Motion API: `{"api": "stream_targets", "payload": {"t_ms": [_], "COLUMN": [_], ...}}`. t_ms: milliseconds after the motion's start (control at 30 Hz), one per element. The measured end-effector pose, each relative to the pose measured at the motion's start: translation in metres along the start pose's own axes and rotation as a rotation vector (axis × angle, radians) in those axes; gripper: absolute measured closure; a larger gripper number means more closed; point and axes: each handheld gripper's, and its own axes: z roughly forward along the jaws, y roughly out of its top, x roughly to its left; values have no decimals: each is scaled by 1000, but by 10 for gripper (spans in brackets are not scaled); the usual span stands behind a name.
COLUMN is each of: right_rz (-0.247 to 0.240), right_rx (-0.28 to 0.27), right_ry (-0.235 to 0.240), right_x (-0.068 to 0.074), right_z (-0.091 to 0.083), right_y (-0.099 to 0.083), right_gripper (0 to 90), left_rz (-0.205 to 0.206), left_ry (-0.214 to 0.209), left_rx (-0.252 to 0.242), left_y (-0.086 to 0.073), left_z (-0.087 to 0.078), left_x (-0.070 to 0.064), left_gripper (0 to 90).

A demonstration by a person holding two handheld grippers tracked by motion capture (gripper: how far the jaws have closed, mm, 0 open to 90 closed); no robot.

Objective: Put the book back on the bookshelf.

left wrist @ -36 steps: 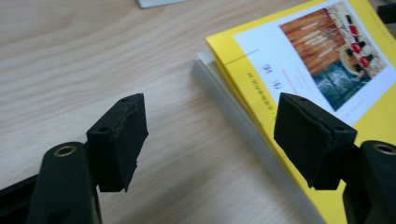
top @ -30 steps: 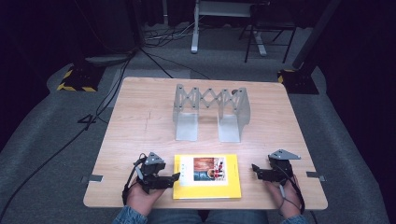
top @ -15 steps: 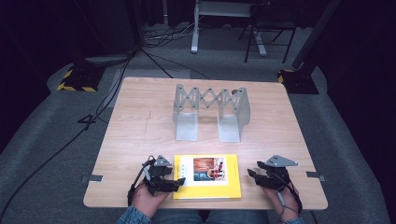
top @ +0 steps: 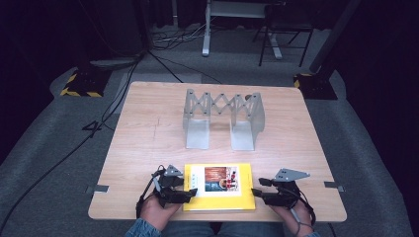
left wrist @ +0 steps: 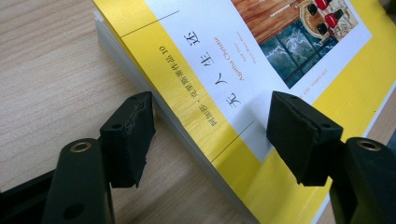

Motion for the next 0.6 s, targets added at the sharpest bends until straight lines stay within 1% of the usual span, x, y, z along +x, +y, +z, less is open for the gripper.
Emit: {"api": "stream_targets", "payload": {"t_ms": [33, 100, 167, 233, 267, 367, 433, 567, 600], "right_rz": [-11, -14, -7, -1, 16, 28, 31, 38, 39], "right_rx": [9, 9, 14, 4, -7, -13, -17, -20, -21], "right_ry": [14, 37, 38, 41, 36, 25, 20, 19, 18], "right_x": [2, 5, 6, 8, 10, 12, 13, 13, 13], "right_z": [3, 6, 8, 10, 13, 14, 14, 14, 14], "right_y": [0, 0, 1, 0, -1, -1, -1, -1, -1], "right_gripper": [453, 456, 458, 464, 457, 456, 455, 455, 455], "left_rz": [0, -4, -13, -19, -23, -29, -28, -24, -19], "left_ry": [-2, -3, 4, 10, 16, 23, 38, 50, 45], "left_rx": [0, -1, -2, 1, 1, 0, -5, 1, -6], "left_y": [0, 0, 0, 1, 1, 1, 1, 2, 2], "left_z": [0, 0, 0, 0, 1, 1, 1, 0, -1], "left_x": [0, 0, -1, -2, -3, -4, -6, -9, -9], "left_gripper": [330, 332, 333, 333, 332, 332, 333, 342, 346]}}
